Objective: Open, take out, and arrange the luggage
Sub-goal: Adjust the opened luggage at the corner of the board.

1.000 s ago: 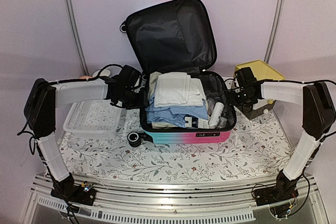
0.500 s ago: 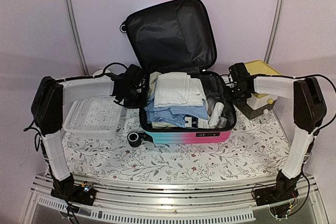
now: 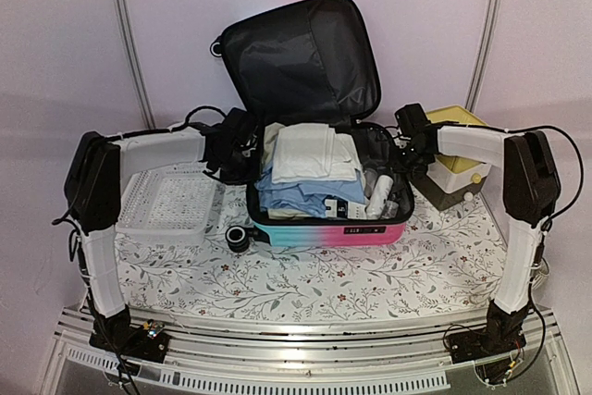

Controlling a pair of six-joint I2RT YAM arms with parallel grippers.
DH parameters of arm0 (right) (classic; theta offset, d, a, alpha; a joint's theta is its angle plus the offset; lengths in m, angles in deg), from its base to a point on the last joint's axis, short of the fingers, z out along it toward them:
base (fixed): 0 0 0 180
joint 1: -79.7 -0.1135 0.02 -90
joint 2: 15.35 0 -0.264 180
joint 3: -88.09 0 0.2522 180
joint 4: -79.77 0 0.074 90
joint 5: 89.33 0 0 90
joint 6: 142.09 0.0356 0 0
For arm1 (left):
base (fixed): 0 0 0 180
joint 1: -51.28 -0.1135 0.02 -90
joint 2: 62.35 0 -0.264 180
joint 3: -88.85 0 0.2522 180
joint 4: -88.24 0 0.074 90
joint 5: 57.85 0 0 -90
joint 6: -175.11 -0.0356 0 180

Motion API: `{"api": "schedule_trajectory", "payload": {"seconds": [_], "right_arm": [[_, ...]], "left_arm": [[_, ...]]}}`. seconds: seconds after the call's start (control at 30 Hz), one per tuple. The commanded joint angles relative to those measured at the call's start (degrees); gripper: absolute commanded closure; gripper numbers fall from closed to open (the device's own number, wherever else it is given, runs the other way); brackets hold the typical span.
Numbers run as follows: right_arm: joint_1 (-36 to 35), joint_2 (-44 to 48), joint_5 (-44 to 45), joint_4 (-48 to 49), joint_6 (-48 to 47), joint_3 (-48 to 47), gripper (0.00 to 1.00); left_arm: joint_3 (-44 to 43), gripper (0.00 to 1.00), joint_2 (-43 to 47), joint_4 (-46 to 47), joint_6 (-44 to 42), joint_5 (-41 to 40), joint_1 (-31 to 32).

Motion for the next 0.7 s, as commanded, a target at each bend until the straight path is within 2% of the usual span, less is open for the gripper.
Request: {"api": "schedule_trajectory", "payload": {"seconds": [0.0, 0.13, 0.2, 0.27, 0.33, 0.43, 0.5, 0.67], "right_arm": [[1.60, -4.53, 1.71, 2.66, 0.84, -3.84, 0.98], [1.55, -5.83, 0.77, 2.16, 0.57, -6.45, 0.98], [1.57, -5.41, 0.15, 1.87, 0.28, -6.83, 0.83], [1.59, -3.68, -0.10, 1.92, 0.07, -6.21, 0.67], [1.53, -1.68, 0.14, 2.00, -0.42, -5.36, 0.59], [1.60, 1.74, 0.22, 2.04, -1.12, -3.73, 0.53], [1.60, 4.05, -0.43, 2.12, -1.34, -2.43, 0.51], [1.51, 8.86, -4.58, 2.13, -1.87, 0.49, 0.49]], "left_arm": [[-1.06, 1.00, -4.29, 4.53, -2.55, -2.47, -4.19], [-2.37, 1.00, -5.03, 4.84, -3.53, -1.85, -4.91], [-2.93, 1.00, -4.67, 4.42, -4.18, -1.10, -4.91], [-2.35, 0.91, -3.15, 4.39, -4.47, -0.44, -4.74], [-1.17, 0.81, -0.88, 4.58, -4.77, 0.54, -4.51], [0.71, 0.62, 4.38, 5.03, -4.90, 1.89, -4.07], [1.40, 0.53, 6.61, 4.37, -4.90, 2.42, -3.76], [2.55, 0.45, 12.02, 2.19, -4.42, 2.66, -2.77]]}}
